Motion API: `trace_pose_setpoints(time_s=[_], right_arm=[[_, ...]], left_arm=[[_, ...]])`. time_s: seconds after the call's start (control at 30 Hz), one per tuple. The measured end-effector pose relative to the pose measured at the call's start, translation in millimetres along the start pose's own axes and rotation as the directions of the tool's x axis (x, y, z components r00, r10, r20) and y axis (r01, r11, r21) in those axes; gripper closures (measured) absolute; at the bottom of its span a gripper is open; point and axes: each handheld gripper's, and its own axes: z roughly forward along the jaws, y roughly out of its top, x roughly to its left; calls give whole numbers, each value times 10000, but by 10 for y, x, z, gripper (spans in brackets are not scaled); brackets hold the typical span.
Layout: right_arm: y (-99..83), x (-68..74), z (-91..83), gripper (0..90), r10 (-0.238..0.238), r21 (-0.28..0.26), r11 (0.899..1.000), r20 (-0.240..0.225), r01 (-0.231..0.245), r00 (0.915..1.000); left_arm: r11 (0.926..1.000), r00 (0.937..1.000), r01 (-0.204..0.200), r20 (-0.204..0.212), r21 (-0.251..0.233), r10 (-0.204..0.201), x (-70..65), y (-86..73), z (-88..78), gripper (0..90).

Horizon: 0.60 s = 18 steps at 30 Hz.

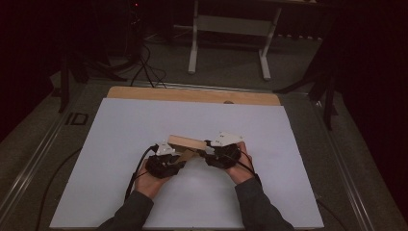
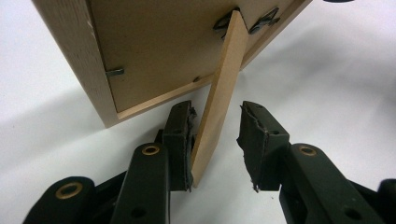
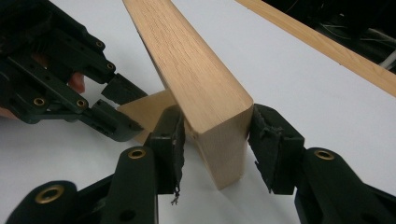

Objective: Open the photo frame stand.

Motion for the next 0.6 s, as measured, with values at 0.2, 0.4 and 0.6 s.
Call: trace_pose_setpoints(time_s=[0.2,0.4,0.6], right_arm=[[-15,50,-19,548,-258,58,9996,-4,258,9997],[-40,106,-41,542,-560,124,9984,-36,560,9984],[-52,120,-52,543,-523,108,9986,-23,523,9986]], left_arm=[[10000,9999,-22,118,34,22,-2,-7,-12,645],[10000,9998,7,187,50,-8,-8,-23,-17,644],[10000,9998,-27,214,69,25,-5,-28,-25,642]])
